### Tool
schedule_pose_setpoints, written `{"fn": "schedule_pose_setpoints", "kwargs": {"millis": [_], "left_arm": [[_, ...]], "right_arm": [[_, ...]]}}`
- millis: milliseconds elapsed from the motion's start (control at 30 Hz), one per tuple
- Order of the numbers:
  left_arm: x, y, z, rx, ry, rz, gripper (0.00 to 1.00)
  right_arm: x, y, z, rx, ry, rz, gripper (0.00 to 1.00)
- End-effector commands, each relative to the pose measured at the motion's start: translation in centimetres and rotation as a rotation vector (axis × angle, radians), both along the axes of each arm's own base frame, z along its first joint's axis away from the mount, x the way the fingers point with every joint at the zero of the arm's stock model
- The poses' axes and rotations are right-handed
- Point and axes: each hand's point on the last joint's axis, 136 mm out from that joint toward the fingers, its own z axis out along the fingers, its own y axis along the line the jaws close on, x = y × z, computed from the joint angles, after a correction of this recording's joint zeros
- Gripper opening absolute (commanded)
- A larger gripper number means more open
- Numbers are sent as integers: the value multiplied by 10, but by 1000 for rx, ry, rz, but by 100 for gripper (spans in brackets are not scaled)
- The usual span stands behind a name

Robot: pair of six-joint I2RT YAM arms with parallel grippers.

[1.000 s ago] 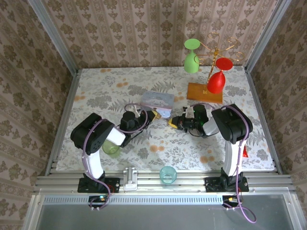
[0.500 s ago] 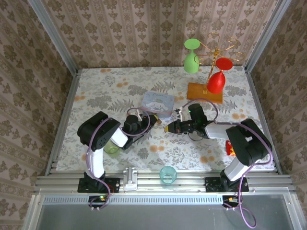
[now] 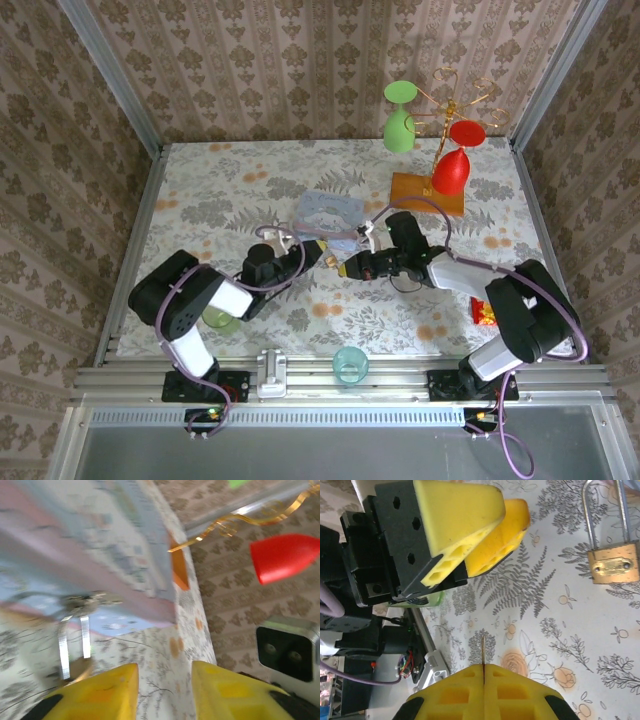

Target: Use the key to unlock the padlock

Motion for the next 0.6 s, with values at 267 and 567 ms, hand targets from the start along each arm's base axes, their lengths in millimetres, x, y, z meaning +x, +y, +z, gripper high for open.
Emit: {"fn": "schedule_pose_setpoints", "kwargs": {"millis": [267, 567], "left_arm": [[-50, -38, 84, -116, -274, -269, 39], [-59, -39, 78, -106, -262, -293, 35]], "right_arm": [[-12, -7, 62, 217, -95, 13, 0], [-20, -7, 80, 314, -139, 37, 0]]}}
